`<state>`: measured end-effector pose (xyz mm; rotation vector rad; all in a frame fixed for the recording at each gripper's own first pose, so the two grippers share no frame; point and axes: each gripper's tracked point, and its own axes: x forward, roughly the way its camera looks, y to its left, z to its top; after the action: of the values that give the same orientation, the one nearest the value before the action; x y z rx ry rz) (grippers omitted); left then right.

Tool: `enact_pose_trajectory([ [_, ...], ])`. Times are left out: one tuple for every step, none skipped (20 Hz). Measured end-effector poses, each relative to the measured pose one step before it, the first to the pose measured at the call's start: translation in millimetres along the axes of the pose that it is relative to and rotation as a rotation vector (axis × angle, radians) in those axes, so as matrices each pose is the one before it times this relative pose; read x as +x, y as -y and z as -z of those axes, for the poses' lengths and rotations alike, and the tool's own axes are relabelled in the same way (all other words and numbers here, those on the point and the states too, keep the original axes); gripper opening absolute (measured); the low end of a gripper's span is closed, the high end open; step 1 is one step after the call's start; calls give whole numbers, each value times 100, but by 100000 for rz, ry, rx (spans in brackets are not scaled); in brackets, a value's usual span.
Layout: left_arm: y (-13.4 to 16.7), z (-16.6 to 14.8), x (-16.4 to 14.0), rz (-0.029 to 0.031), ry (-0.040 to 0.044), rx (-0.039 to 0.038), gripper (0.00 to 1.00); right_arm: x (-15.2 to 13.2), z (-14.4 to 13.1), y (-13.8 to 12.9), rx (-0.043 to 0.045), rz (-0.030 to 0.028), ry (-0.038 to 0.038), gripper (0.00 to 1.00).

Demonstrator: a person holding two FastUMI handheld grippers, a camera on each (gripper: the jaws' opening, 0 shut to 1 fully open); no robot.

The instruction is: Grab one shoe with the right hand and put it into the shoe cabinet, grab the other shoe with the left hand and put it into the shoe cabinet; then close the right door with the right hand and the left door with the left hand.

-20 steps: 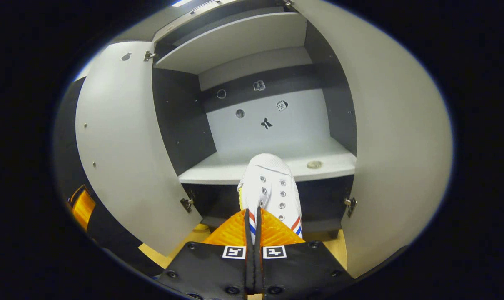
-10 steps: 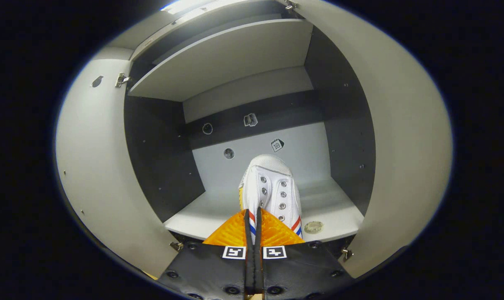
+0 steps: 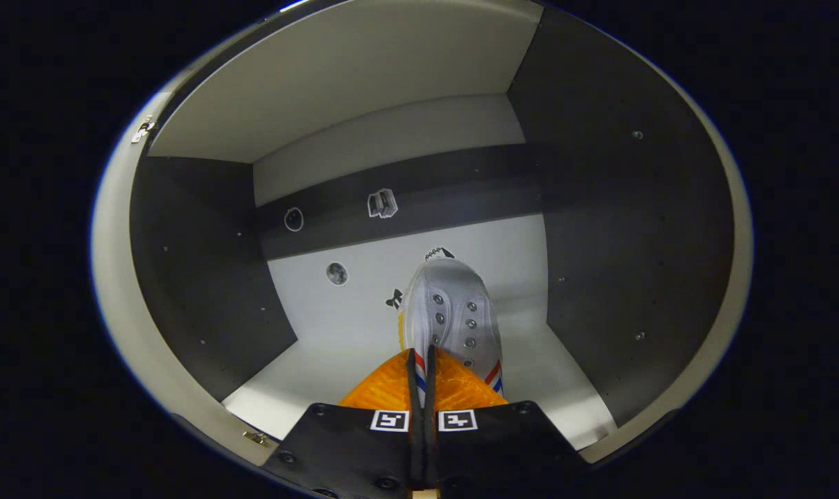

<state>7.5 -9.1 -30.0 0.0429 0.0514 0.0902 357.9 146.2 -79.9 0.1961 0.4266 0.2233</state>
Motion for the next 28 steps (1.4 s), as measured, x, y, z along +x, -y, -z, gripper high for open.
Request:
enact_pose_trajectory([
  [-71, 181, -30, -547, -546, 139, 94, 607, 614, 310, -976, 1317, -2322, 1],
  [-108, 115, -7, -574, -474, 12, 94, 515, 377, 138, -322, 476, -1120, 1],
  [-68, 141, -24, -478, -357, -55, 94, 332, 29, 152, 277, 880, -372, 0],
  [-105, 97, 34, -409, -282, 11, 94, 241, 182, 54, -69, 859, -742, 1],
  [-93, 156, -103, -362, -166, 114, 94, 161, 254, -36, -514, 674, -590, 1],
  [-59, 89, 42, -313, -261, 211, 94, 198, 42, 9, -1127, 460, -421, 3],
  [-44, 241, 62, -42, -434, 255, 94, 52, 313, 93, -1550, 344, -471, 0],
  [-23, 232, 111, 163, -453, 247, 94, -531, -505, -217, -1633, -774, 2544, 14],
  [136, 206, 101, 481, -552, 141, 94, -399, -620, -188, -1488, 245, 3152, 20],
  [177, 229, 158, 800, -577, 15, 95, -640, -927, -217, -1770, -163, 3409, 28],
  [228, 274, 99, 1039, -595, -83, 94, -1065, -736, -246, -1930, -762, 3238, 36],
  [223, 204, 135, 1049, -477, -96, 95, -1222, -759, -311, -2073, -579, 2696, 54],
  [282, 269, 163, 1249, -459, -139, 95, -1249, -616, -204, -1617, -726, 2831, 73],
  [247, 230, 218, 1549, -322, -357, 95, -1354, -639, -257, -1185, -654, 2963, 91],
  [311, 428, 231, 1696, -733, -550, 94, -1332, -421, -403, -1334, -863, 2689, 95],
  [359, 384, 248, 1820, -929, -718, 94, -1388, -480, -147, -1788, -136, 2700, 96],
  [393, 424, 288, 1791, -1181, -790, 94, -1410, -392, 52, -1883, 148, 2265, 96],
  [350, 517, 316, 1920, -1328, -706, 94, -1444, -401, -44, -1511, -27, 2014, 94],
  [358, 614, 313, 1994, -1296, -467, 95, -1527, -364, 2, -843, 456, 1904, 96],
  [277, 516, 303, 1823, -1278, -85, 95, -1433, -297, 142, -463, 527, 1515, 95],
  [427, 671, 379, 1731, -1500, 3, 95, -1374, -159, 176, -506, 579, 1169, 94],
  [287, 615, 502, 1557, -1613, -137, 94, -1302, -129, 136, -494, 768, 1177, 99],
  [104, 735, 666, 1826, -1639, -247, 94, -1317, -19, 231, -285, 507, 1053, 96],
  [244, 664, 471, 1770, -1522, -250, 94, -1175, 46, 45, 9, -60, 559, 96],
  [290, 687, 343, 1673, -1462, 59, 94, -1238, 143, -12, 204, -187, 260, 96],
  [258, 564, 365, 1426, -948, 310, 94, -1032, 361, -4, -10, -93, -389, 96],
  [250, 690, 317, 1455, -1391, 451, 94, -903, 438, 237, -426, 720, -473, 96],
  [445, 1034, 238, 2099, -2030, 174, 94, -994, 484, 493, -472, 1371, -582, 94],
])
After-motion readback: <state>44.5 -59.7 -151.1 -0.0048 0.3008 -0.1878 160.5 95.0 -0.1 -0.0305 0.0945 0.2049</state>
